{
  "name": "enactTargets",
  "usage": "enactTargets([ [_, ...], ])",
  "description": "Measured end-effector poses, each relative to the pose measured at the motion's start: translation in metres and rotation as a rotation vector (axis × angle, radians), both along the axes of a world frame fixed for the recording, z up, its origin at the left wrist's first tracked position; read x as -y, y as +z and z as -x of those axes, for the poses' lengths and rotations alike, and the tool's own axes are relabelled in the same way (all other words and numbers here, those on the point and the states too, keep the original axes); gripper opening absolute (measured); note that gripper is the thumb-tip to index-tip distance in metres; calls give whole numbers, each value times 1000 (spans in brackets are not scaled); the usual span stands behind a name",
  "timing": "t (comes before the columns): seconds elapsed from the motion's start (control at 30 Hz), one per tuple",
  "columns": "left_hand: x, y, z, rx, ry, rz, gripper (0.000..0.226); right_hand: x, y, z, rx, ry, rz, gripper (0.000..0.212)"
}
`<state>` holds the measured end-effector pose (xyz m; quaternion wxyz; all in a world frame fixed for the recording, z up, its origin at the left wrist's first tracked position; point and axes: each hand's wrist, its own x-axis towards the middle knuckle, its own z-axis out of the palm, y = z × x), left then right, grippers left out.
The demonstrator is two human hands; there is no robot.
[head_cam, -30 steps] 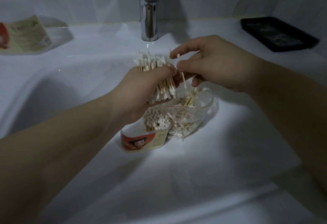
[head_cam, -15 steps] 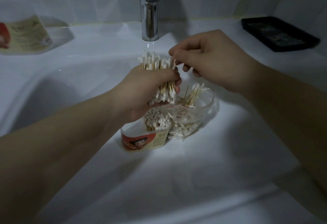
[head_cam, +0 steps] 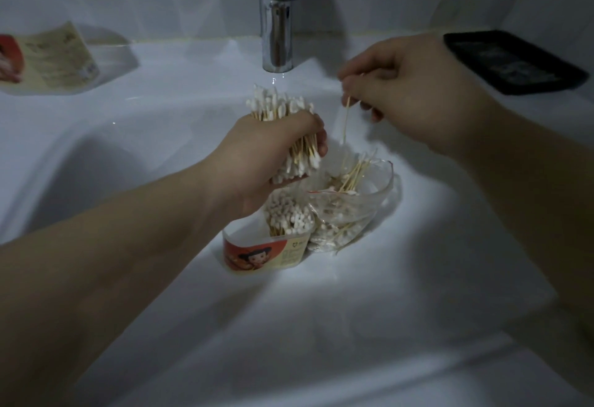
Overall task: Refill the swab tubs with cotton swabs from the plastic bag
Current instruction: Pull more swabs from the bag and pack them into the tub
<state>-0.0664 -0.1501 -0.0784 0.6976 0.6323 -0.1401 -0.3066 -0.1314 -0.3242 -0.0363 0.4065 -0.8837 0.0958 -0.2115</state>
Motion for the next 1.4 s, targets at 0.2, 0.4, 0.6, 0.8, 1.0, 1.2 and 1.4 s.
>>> enactTargets([
  [0.2, -2, 1, 2, 8, -146, 42, 16, -16, -7, -4, -64, 91, -21, 7],
  [0.4, -1, 1, 1, 7, -35, -14, 6, -7, -3, -2, -318, 118, 406, 33],
  [0.6, 0, -1, 3, 40, -52, -46, 5, -19, -5, 5, -571, 250, 574, 31],
  [0.8, 0, -1, 5, 25, -29, -52, 5, -21, -9, 6, -759, 330, 617, 27],
  [1.0, 0, -2, 7, 41, -41, -78, 5, -21, -22, 0, -818, 370, 671, 23],
  [1.2, 0, -3, 8, 16, -37, -57, 5, -27, -33, -4, -789, 369, 781, 18],
  [1.4, -1, -4, 4, 22, -84, -90, 8, -22, -28, -8, -731, 320, 796, 7],
])
